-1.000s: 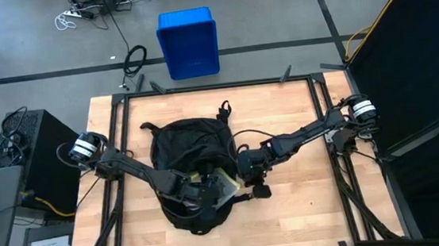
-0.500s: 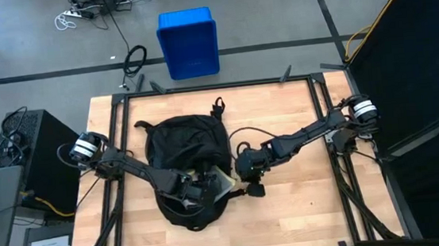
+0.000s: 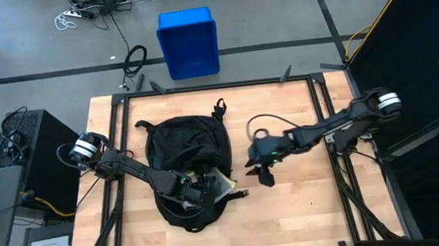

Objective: Unpack backpack
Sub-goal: Close the black backpack

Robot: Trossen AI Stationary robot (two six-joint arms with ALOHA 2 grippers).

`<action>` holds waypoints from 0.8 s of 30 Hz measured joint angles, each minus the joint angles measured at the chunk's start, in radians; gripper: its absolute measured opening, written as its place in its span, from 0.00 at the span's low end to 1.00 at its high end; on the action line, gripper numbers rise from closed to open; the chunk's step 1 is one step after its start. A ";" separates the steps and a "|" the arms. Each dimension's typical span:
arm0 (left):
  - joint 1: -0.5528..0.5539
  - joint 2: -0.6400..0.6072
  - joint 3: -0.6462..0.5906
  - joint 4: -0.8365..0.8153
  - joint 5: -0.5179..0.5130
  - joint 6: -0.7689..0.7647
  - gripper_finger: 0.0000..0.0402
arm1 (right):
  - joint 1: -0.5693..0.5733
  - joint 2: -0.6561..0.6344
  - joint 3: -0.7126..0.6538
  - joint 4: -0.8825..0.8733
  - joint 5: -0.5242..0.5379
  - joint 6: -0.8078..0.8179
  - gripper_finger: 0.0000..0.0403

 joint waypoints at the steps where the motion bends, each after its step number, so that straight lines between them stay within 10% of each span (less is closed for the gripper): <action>1: 0.000 0.000 0.000 0.002 0.000 0.000 0.22 | 0.010 -0.006 -0.071 0.165 0.028 0.018 0.33; 6: 0.003 0.001 0.000 0.019 -0.002 0.000 0.22 | 0.070 0.107 -0.214 0.703 0.104 -0.002 0.32; 24: 0.006 0.001 0.000 0.083 -0.018 -0.004 0.22 | 0.121 0.343 -0.113 0.695 0.182 -0.024 0.38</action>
